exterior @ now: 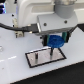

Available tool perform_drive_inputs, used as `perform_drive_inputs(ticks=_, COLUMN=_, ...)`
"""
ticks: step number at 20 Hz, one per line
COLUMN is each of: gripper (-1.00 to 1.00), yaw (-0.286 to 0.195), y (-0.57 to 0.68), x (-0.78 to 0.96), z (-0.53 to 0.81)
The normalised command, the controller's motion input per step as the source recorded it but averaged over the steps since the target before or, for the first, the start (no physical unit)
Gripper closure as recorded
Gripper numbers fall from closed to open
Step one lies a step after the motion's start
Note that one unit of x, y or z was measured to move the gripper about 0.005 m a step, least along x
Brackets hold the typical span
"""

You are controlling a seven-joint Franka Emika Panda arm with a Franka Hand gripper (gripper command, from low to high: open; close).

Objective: Insert the blue gear onto the right peg, followed by the red gear

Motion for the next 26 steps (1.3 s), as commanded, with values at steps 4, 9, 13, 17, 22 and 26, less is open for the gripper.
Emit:
perform_drive_inputs(ticks=4, gripper=1.0, yaw=0.0, y=-0.08, x=0.24, z=-0.03)
perform_drive_inputs(ticks=9, gripper=1.0, yaw=0.0, y=-0.03, x=0.26, z=-0.07)
perform_drive_inputs(ticks=13, gripper=1.0, yaw=0.0, y=-0.01, x=0.27, z=-0.07)
perform_drive_inputs(ticks=17, gripper=1.0, yaw=0.0, y=0.0, x=0.26, z=-0.12)
perform_drive_inputs(ticks=22, gripper=1.0, yaw=0.0, y=0.01, x=0.19, z=0.2)
perform_drive_inputs(ticks=26, gripper=1.0, yaw=0.0, y=0.0, x=-0.02, z=0.12)
